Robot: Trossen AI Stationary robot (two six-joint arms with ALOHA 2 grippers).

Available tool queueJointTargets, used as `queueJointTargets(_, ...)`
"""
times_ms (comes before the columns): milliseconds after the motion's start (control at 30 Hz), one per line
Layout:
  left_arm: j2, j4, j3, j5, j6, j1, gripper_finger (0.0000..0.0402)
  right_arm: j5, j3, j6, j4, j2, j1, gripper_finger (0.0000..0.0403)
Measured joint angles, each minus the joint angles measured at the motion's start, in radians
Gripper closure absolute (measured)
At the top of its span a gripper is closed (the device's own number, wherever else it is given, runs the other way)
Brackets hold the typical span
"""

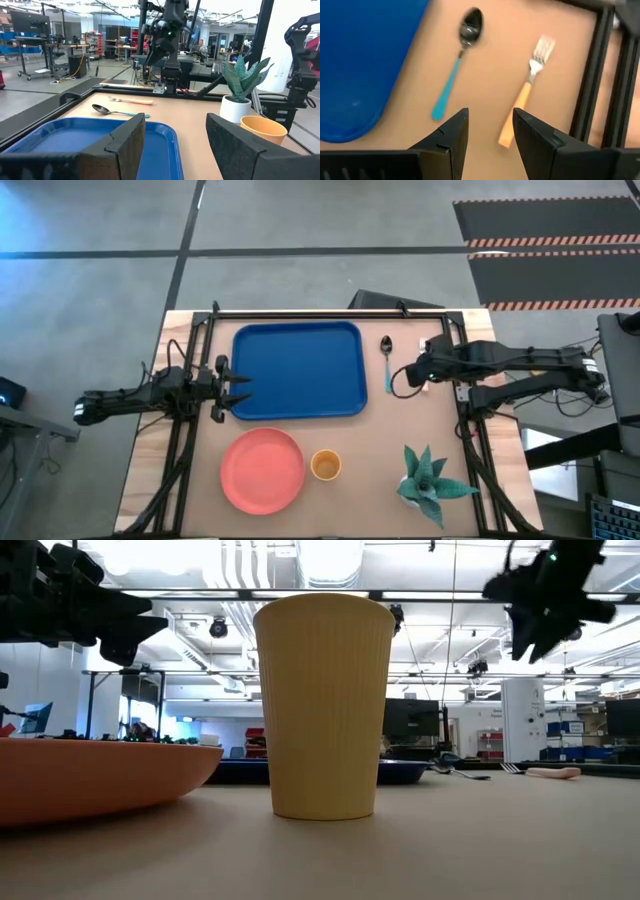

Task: Pick and place plate/cup/fork/spoon on tray
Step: Put the orange fork on the blue tray

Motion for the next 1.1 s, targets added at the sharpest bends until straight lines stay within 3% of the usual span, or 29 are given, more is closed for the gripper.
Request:
queueJointTargets(367,0.000,0.000,0.000,0.000,0.000,0.000,0.0207,-0.059,-0.139,-0.041,0.291,-0.092,-0.060,0.0261)
queueJointTargets(767,0.002,0.073,0.000,0.000,-0.003,0.000,0.0207,-0.063,-0.134,-0.071,0.354,-0.087,-0.060,0.0261)
queueJointTargets(933,0.011,0.218,0.000,0.006,-0.259,0.000,0.0207,-0.064,-0.134,-0.082,0.353,-0.087,-0.060,0.0261)
queueJointTargets(1100,0.027,0.259,0.000,0.009,-0.290,0.000,0.0207,-0.090,-0.133,-0.050,0.257,-0.045,-0.082,0.0261)
